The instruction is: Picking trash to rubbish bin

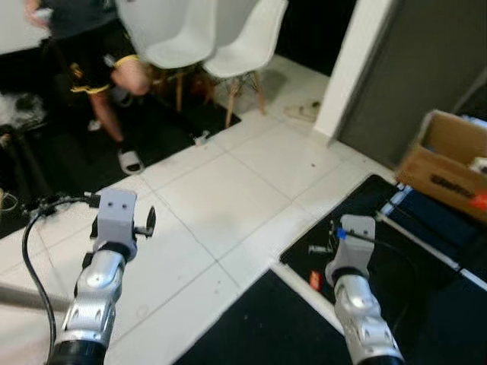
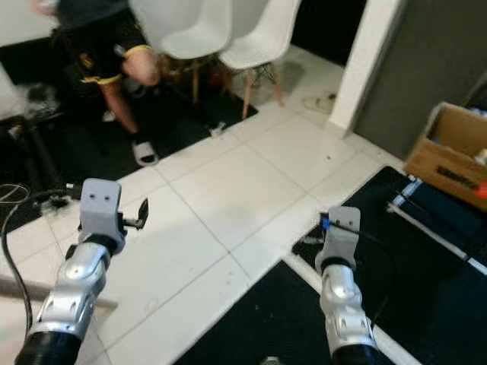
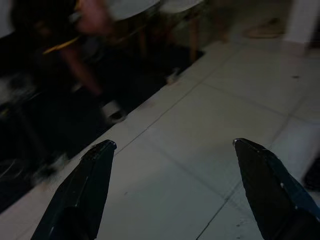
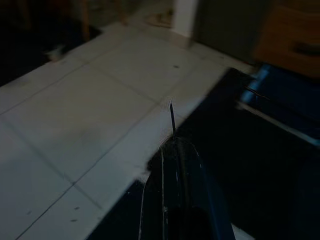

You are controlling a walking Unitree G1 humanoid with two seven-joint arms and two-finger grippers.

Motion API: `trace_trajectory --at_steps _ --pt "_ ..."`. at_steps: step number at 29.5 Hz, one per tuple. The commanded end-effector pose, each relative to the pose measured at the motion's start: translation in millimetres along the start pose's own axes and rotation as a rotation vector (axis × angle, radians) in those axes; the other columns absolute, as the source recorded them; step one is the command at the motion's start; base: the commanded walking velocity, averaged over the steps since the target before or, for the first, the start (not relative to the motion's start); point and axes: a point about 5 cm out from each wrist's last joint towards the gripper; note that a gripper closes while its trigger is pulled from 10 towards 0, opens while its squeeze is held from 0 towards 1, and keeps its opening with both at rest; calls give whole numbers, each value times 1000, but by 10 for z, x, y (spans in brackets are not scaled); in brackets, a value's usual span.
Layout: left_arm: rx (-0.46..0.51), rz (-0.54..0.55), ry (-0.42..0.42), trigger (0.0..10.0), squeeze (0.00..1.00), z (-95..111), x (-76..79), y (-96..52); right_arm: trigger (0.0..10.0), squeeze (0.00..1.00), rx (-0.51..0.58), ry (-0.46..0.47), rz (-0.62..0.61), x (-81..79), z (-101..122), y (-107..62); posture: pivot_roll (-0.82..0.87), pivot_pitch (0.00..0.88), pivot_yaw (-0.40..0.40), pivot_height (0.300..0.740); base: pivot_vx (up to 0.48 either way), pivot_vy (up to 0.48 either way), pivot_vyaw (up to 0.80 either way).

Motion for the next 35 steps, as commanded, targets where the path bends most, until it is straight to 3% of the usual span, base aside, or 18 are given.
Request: trace_trajectory --at_steps 1,10,35 --pt "-40 -42 14 10000 0 -128 84 -36 10000 0 0 10 7 -21 -58 -24 14 87 6 740 0 0 -800" --pt "-43 -94 10 10000 0 -170 201 -19 10000 0 -70 58 106 -171 -210 -52 11 102 5 740 0 0 -800" --pt "-68 -117 3 10000 0 -207 181 -3 10000 0 -70 104 107 -197 -235 -57 13 129 25 740 0 0 -800"
Point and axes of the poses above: a point about 5 cm out from each wrist's last joint towards the gripper, its own y axis pointing out of the wrist towards the gripper, its own z axis along the axis of the wrist's last joint, x = y × z, and after that the axes turned 2 degrees about -y, right-handed
